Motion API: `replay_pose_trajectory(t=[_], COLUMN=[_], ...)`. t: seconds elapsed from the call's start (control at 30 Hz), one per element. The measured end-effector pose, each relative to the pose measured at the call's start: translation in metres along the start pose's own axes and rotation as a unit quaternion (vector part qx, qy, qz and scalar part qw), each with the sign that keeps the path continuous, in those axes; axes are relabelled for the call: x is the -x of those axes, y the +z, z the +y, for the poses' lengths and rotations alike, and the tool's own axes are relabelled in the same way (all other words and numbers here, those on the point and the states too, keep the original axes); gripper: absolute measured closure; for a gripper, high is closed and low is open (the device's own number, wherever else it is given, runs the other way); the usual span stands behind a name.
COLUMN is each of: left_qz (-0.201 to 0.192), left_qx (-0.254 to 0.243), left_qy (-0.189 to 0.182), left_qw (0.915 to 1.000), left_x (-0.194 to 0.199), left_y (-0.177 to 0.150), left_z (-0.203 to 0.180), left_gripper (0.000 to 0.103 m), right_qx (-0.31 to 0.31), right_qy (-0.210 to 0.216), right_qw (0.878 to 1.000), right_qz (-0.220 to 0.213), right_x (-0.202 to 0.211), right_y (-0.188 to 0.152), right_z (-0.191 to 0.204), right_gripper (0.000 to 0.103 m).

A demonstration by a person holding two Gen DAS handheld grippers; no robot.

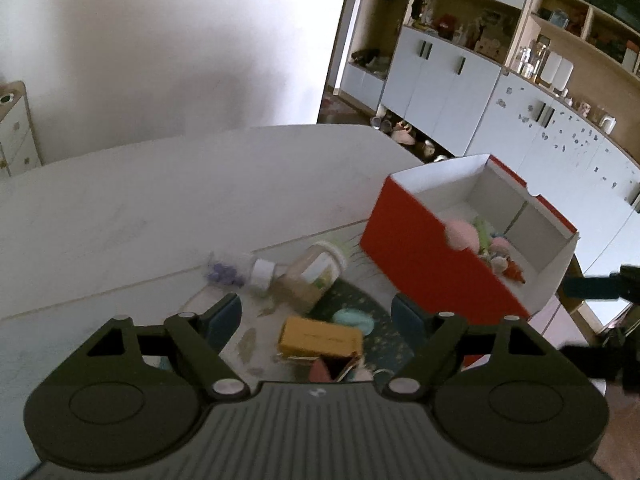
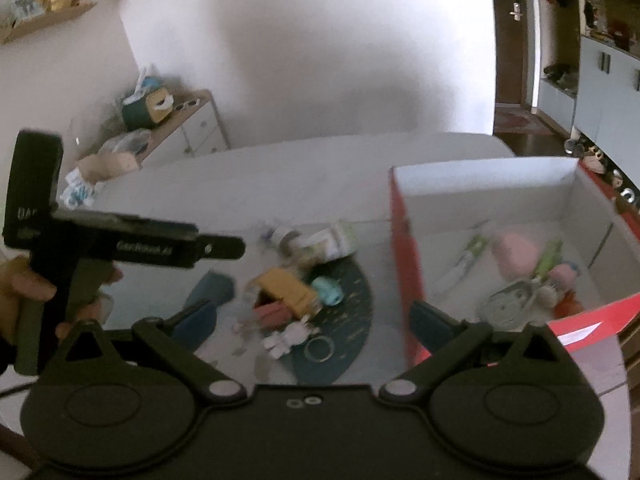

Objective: Organize rigid objects
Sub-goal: 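Withdraw both grippers from red box back toward the mat, then move left gripper to metal binder clip while right gripper approaches white bunny keychain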

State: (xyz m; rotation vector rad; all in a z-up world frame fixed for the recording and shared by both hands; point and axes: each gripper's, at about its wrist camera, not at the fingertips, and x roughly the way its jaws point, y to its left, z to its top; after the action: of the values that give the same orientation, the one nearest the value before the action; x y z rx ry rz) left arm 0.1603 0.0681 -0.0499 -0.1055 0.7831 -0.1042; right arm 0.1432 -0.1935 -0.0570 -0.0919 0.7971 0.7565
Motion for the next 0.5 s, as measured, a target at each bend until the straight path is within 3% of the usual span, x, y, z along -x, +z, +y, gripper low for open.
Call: replay_pose_trajectory(t=[0.5], left_qz=[0.028], left_qx=[-0.01], left_qy=[-0.021], left_qw=[0.9994], left_x=[-0.016], left_y=[-0.036], left_z=[0.022], left_gripper=[0.021], right_qx=[0.075], right_qy=[0.001], right_qw=[0.996], right_qz=[0.038], right_x=[-0.06], right_y=[-0.028], right_z=[0.033], right_gripper=[0.004])
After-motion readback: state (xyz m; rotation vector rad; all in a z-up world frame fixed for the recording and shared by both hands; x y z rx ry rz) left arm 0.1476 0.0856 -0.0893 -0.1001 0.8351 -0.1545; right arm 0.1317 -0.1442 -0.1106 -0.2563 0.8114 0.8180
